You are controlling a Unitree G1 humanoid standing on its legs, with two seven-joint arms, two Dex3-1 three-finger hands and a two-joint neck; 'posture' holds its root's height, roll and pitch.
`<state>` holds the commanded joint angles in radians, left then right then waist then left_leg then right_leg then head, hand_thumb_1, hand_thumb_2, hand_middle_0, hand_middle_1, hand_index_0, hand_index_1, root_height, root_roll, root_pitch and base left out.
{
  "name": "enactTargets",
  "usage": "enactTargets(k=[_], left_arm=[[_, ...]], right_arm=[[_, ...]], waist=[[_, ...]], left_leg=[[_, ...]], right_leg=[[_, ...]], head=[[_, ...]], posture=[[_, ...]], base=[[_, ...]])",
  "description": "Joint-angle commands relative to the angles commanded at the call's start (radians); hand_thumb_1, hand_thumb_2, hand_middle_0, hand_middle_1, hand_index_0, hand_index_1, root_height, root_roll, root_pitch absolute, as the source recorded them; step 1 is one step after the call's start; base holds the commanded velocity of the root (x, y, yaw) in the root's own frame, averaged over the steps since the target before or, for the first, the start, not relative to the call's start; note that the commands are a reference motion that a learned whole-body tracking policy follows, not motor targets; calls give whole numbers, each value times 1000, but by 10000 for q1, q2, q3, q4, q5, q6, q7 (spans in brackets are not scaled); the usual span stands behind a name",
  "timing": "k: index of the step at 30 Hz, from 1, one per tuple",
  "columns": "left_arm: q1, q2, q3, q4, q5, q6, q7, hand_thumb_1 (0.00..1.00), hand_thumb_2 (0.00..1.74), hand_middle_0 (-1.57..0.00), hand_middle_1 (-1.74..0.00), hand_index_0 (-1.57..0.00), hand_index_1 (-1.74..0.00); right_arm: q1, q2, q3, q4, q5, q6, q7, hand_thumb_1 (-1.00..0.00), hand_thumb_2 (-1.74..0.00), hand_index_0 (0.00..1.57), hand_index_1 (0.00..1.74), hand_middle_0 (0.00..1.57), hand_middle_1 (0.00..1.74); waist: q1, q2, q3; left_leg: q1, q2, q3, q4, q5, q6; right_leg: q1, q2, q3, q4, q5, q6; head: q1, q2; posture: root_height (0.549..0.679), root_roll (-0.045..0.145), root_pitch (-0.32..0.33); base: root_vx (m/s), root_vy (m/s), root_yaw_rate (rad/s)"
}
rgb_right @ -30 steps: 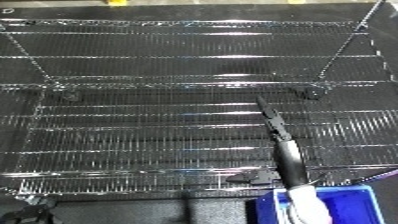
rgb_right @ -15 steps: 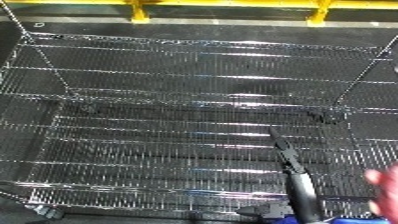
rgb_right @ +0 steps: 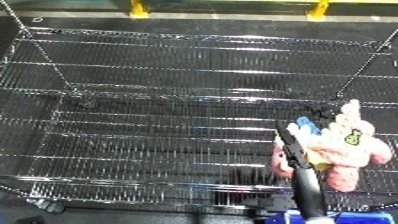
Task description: Pick up the object and place it into the box
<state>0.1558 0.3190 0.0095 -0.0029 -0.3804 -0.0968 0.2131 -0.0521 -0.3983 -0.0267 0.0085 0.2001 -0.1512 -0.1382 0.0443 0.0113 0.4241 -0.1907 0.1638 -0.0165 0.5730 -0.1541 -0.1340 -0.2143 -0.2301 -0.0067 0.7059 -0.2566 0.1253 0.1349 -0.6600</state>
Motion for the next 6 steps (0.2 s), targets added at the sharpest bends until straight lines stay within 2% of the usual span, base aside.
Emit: enactTargets(k=[6], left_arm=[[86,6,79,-4,-48,17,-56,1000,1740,-1570,-1740,-1570,-1740]], right_arm=[[1,-195,-35,-92,-383,78,22,0,0,0,0,0,0]], waist=[[13,-4,10]], left_leg=[[23,27,14,-38,9,-5]], right_leg=[[-18,8,9,19,-17,8]], head=[[466,-187]], posture=[[637,43,-181]], base=[[15,-8,-8]])
